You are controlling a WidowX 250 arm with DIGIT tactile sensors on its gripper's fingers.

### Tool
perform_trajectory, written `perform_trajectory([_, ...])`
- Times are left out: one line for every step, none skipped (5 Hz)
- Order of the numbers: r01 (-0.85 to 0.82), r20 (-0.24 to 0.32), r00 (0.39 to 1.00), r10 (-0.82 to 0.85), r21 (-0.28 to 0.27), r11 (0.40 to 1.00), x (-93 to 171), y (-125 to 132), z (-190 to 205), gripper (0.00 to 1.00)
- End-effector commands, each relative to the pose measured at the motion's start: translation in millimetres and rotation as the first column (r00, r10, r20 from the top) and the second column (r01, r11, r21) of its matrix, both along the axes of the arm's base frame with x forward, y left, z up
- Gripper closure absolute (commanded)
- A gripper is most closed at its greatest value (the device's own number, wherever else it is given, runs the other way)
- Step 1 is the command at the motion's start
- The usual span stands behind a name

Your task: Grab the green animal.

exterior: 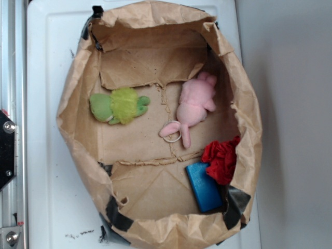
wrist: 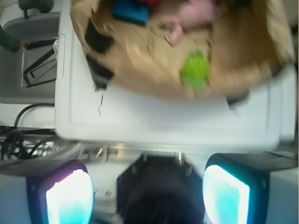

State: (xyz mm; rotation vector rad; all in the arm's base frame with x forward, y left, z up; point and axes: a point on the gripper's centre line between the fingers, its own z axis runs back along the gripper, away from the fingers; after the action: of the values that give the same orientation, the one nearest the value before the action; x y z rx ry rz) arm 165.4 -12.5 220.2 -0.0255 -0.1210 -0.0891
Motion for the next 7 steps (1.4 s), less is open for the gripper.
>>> perform_trajectory([0.135, 0.035, 0.99, -0.137, 0.062, 0.989, 89.5, 31.1, -34.8, 0.0])
perform_trajectory([0.254, 0.012, 0.967, -0.256, 0.078, 0.964, 102.1, 51.0, -63.2, 0.0])
perform_trajectory([0.235, -0.047, 0.971, -0.233, 0.042, 0.971, 96.6, 71.4, -77.9, 0.0])
perform_trajectory([0.151, -0.072, 0.986, -0.149, 0.02, 0.988, 104.7, 91.2, -84.0, 0.0])
perform_trajectory([0.151, -0.072, 0.986, -0.149, 0.02, 0.988, 104.7, 91.2, -84.0, 0.0])
perform_trajectory([0.151, -0.072, 0.986, -0.149, 0.02, 0.988, 104.7, 91.2, -84.0, 0.0])
perform_trajectory([0.151, -0.072, 0.986, -0.149, 0.02, 0.988, 104.7, 91.2, -84.0, 0.0])
